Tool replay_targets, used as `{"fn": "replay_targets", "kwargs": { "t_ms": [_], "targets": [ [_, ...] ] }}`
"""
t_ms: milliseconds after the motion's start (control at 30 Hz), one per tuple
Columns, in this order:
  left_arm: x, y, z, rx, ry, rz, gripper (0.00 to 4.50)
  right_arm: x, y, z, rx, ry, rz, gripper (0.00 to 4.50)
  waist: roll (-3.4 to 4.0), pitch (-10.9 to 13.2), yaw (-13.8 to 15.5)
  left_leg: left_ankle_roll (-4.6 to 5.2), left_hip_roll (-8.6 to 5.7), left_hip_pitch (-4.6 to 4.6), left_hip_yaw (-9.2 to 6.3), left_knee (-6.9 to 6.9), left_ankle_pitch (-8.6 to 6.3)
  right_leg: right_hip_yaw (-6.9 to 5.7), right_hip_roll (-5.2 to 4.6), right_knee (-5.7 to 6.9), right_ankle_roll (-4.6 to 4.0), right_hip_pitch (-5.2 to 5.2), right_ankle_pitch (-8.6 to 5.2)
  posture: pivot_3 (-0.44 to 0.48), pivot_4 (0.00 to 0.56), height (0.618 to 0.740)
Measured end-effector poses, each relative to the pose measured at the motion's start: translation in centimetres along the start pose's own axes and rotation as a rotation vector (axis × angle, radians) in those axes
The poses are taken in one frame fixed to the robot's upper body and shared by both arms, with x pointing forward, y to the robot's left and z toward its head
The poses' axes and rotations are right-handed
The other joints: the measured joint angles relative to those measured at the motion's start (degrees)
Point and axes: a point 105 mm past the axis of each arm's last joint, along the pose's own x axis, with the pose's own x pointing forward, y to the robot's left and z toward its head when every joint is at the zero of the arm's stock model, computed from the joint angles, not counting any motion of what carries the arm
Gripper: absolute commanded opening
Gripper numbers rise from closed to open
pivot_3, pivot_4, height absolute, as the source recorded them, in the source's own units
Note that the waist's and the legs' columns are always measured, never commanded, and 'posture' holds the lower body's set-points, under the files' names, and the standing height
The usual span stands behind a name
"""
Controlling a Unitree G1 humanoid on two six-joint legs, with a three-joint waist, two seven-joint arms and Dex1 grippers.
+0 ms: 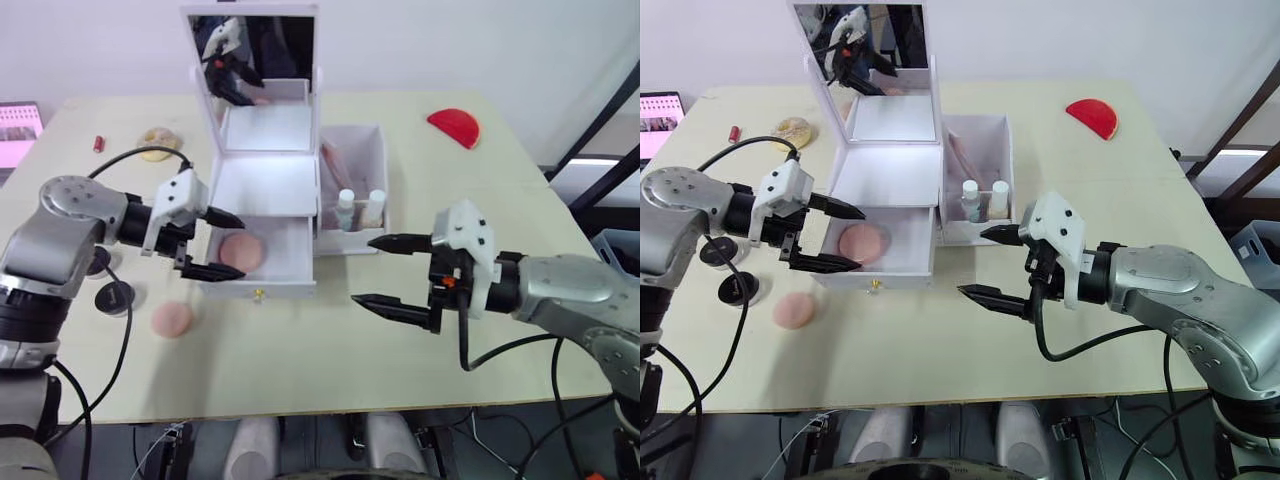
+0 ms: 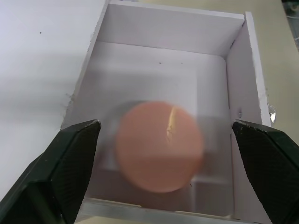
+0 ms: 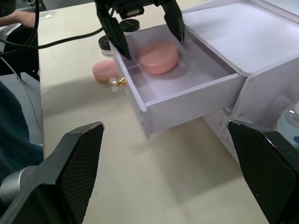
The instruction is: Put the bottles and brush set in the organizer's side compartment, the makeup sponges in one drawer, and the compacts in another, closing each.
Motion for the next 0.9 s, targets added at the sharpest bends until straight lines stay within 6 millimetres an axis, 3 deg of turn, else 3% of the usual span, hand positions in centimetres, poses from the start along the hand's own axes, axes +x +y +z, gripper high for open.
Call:
{"fn": "replay_targets", "kwargs": {
  "t_ms": [500, 700, 900],
  "targets": [
    [-0.5, 0.5, 0.6, -0.066, -0.063, 0.031, 4.47, 0.0, 0.0, 0.0, 0.001, -0.001, 0.003, 4.50, -0.02, 0.01, -0.09, 0.02, 0.00, 0.00, -0.02, 0.00, 0.01, 0.01, 0.02, 0.02, 0.00, 0.00, 0.00, 0.000, 0.150, 0.739],
    [-4.7, 0.4, 2.2, -0.136, -0.150, 0.167, 4.47, -0.9, -0.8, -0.2, 0.003, 0.018, -0.020, 4.50, -0.01, 0.01, -0.53, 0.01, 0.00, 0.00, 0.02, -0.05, 0.01, 0.07, 0.02, -0.03, 0.06, -0.01, -0.03, 0.000, 0.150, 0.739],
    [-8.8, -1.0, -2.1, -0.316, -0.120, 0.401, 4.47, -3.9, -3.5, -1.4, 0.046, 0.049, -0.164, 4.50, -0.03, 0.01, -0.58, 0.01, 0.01, 0.06, 0.02, -0.10, 0.01, 0.07, 0.03, 0.00, 0.07, -0.02, -0.06, 0.000, 0.150, 0.739]
  ]
}}
